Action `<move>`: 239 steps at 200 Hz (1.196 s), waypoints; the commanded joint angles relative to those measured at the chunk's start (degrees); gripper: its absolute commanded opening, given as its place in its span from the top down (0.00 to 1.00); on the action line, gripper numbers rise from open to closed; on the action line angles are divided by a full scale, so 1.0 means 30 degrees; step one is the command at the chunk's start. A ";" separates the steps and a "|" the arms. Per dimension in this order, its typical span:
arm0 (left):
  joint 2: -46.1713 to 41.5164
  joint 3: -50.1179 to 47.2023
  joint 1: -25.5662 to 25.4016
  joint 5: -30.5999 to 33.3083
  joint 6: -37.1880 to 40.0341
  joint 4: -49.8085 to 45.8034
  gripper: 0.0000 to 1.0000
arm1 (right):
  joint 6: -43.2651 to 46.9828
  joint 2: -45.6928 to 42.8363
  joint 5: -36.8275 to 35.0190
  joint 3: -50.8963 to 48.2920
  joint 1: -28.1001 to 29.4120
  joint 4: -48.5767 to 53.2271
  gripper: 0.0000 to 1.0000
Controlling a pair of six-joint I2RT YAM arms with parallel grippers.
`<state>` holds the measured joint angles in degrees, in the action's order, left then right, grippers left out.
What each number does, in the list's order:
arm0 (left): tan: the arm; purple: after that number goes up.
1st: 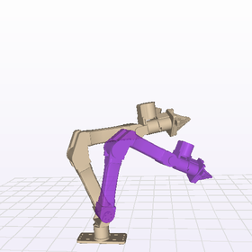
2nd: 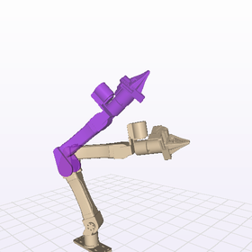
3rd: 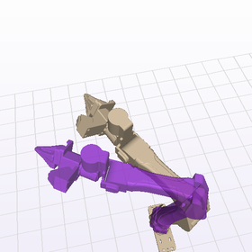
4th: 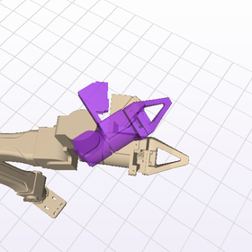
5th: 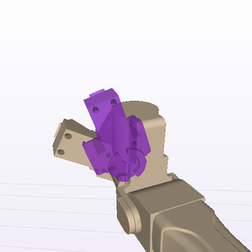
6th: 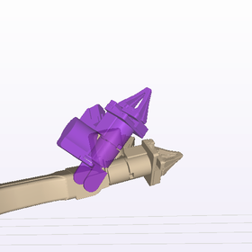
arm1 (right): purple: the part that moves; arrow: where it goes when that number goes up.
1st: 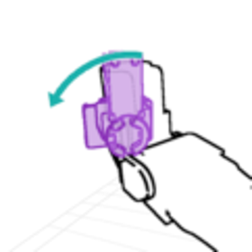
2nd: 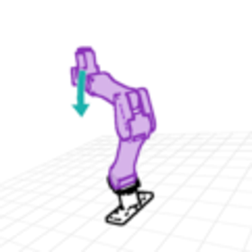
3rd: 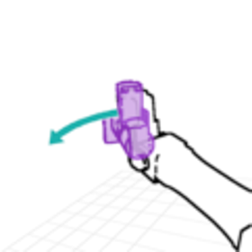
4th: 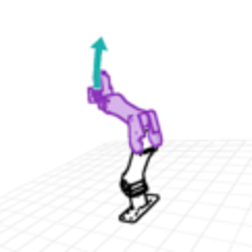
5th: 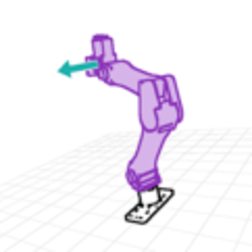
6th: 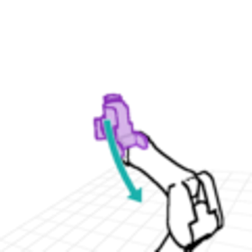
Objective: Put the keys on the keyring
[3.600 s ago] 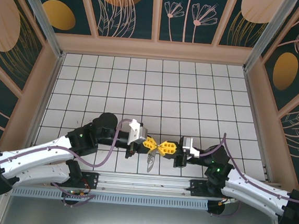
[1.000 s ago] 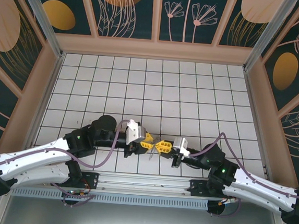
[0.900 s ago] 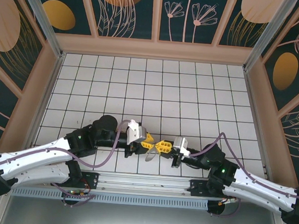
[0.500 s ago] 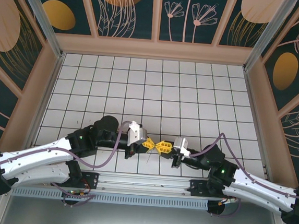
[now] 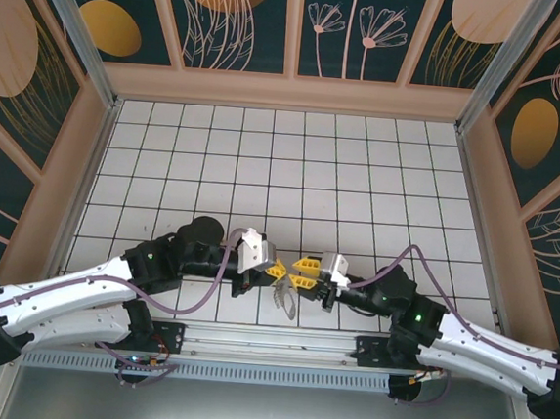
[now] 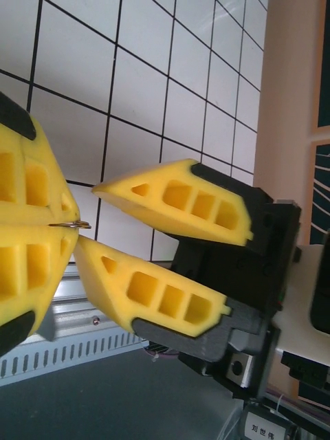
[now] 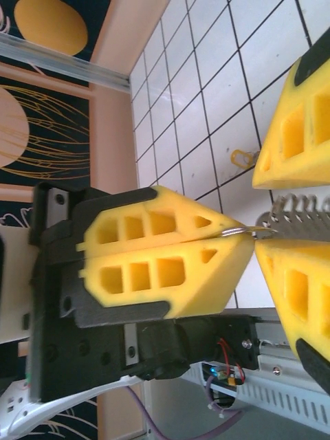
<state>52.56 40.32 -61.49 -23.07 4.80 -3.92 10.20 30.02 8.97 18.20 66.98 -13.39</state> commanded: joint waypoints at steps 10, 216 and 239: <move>-0.0057 0.0827 -0.0037 -0.0006 0.0473 -0.0216 1.00 | 0.0226 0.0239 -0.0297 0.0819 0.0217 0.0360 0.75; 0.1232 0.1547 -0.0035 -0.0042 0.1097 -0.1417 1.00 | 0.0035 0.1286 0.0290 0.0849 0.0203 -0.1484 1.00; 0.1189 0.1518 -0.0039 0.0087 0.1003 -0.1282 1.00 | 0.0004 0.1244 0.0236 0.0736 0.0203 -0.1636 1.00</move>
<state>55.77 43.31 -61.45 -22.41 7.77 -8.99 10.09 33.95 10.09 18.50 67.20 -13.26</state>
